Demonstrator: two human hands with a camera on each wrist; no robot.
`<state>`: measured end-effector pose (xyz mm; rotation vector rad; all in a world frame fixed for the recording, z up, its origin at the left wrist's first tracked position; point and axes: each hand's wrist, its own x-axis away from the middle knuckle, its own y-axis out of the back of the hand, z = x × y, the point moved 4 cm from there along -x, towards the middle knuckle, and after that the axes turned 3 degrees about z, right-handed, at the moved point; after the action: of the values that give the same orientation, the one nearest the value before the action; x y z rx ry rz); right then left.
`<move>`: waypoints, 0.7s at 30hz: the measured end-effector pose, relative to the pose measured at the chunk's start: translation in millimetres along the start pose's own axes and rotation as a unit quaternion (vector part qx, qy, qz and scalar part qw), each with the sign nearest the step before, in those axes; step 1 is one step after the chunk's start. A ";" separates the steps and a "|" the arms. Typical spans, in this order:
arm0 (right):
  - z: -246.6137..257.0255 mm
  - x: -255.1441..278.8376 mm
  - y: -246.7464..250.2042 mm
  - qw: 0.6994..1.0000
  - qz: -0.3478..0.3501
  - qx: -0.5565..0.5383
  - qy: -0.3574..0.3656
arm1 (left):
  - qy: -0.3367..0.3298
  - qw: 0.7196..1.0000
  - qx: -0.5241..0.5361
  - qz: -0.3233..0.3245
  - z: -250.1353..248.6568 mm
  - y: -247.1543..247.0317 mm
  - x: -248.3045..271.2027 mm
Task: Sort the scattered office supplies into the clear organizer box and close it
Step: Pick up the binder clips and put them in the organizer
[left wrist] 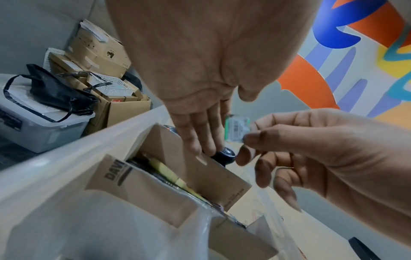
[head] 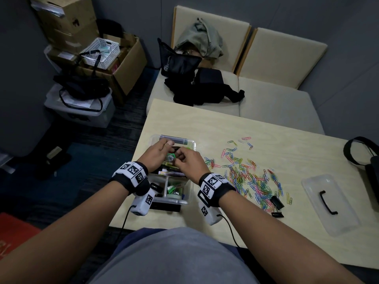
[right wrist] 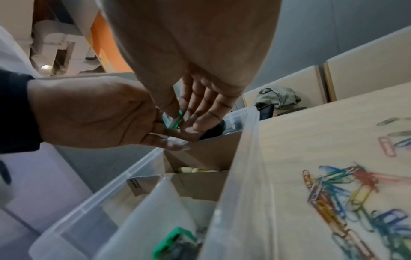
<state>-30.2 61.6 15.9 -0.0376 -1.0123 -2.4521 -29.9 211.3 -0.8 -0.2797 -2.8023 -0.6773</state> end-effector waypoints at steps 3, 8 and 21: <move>-5.2 13.0 4.0 0.997 0.050 0.051 0.014 | -0.006 0.996 -0.072 -0.042 -2.2 0.0 -5.5; -14.1 35.9 0.2 0.968 0.132 0.197 0.076 | -0.009 0.990 -0.129 -0.056 0.5 -5.1 -10.3; -13.1 49.9 -27.2 0.887 0.144 0.421 0.126 | 0.028 0.979 -0.189 -0.073 1.3 -18.1 -10.5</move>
<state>-84.3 48.3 -1.3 0.3773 -1.7070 -1.5358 -24.5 194.7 -12.6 -0.1181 -2.6428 -1.2342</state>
